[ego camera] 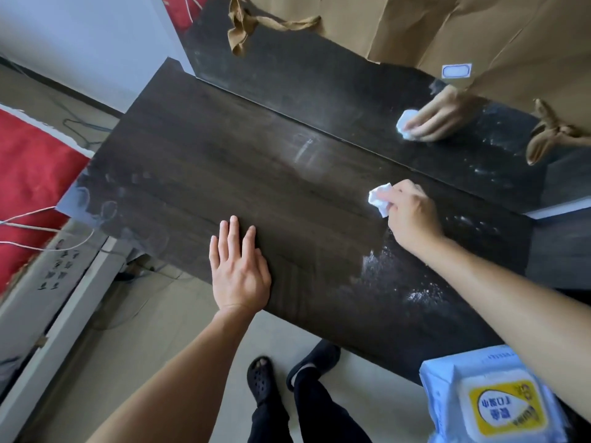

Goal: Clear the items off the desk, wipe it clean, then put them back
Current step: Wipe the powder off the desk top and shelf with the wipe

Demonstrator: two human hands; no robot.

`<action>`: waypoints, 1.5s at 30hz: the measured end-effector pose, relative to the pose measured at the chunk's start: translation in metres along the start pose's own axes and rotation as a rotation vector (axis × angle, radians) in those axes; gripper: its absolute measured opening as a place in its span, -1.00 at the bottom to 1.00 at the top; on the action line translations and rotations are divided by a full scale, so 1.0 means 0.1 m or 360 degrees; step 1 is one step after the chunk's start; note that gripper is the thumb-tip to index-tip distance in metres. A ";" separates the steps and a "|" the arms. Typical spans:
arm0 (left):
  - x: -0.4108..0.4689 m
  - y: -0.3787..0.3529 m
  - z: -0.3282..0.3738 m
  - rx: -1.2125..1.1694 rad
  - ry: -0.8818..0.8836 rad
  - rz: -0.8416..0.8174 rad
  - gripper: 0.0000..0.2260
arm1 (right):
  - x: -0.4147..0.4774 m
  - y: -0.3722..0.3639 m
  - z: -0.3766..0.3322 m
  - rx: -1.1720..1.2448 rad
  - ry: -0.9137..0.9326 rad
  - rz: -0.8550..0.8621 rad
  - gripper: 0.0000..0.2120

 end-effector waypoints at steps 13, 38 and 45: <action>-0.02 -0.03 -0.03 -0.0056 -0.0066 -0.0080 -0.62 | -0.60 0.06 -0.54 0.0371 -0.0199 0.0095 -0.72; -0.12 -0.10 -0.15 0.0217 -0.0364 -0.0265 -0.51 | -0.81 -0.67 -1.19 0.0151 -0.0150 -0.0117 -0.71; -0.12 -0.10 -0.12 0.0282 -0.0336 -0.0355 -0.50 | -1.94 -0.45 -1.54 0.0533 0.0009 -0.0229 -0.62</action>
Point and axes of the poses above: each hand's wrist, its own x-axis towards the middle knuckle, its own y-axis out of the back of the hand, z = x × y, the point moved 9 cm from there along x, towards the middle knuckle, and after that the axes turned 15 degrees about y, right-handed, at the moved point
